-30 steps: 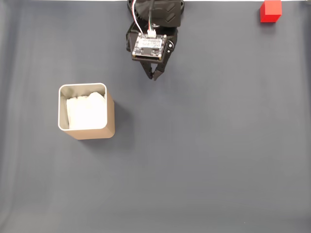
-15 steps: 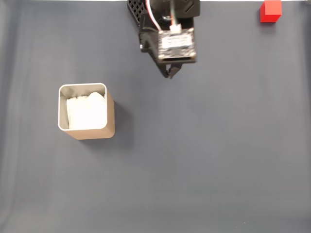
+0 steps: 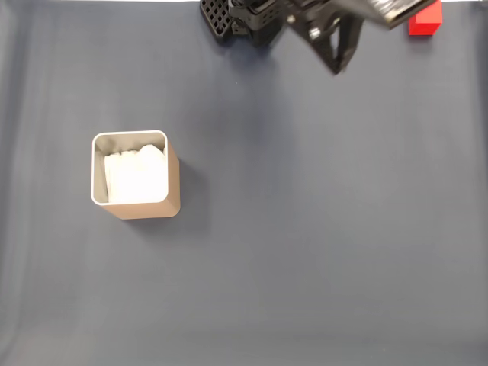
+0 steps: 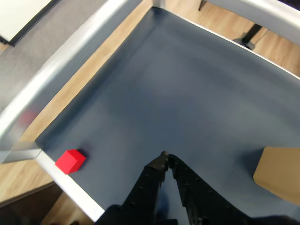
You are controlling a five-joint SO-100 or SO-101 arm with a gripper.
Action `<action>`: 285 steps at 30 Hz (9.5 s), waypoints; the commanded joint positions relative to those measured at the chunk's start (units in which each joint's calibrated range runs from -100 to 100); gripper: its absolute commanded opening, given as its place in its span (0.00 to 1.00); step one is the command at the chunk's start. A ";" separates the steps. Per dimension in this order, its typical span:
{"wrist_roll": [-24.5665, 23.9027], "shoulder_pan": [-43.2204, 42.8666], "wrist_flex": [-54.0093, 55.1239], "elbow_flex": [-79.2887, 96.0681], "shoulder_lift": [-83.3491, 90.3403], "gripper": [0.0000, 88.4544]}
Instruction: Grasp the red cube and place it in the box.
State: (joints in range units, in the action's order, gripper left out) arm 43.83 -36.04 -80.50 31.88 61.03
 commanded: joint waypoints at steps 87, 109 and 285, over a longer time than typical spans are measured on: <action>4.44 -31.73 32.45 13.52 -17.20 0.41; 4.30 -33.36 39.02 17.08 -22.48 0.41; 3.81 28.26 7.50 -21.67 -26.20 0.00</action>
State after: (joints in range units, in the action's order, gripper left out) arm 48.28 -10.11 -72.30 13.75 32.59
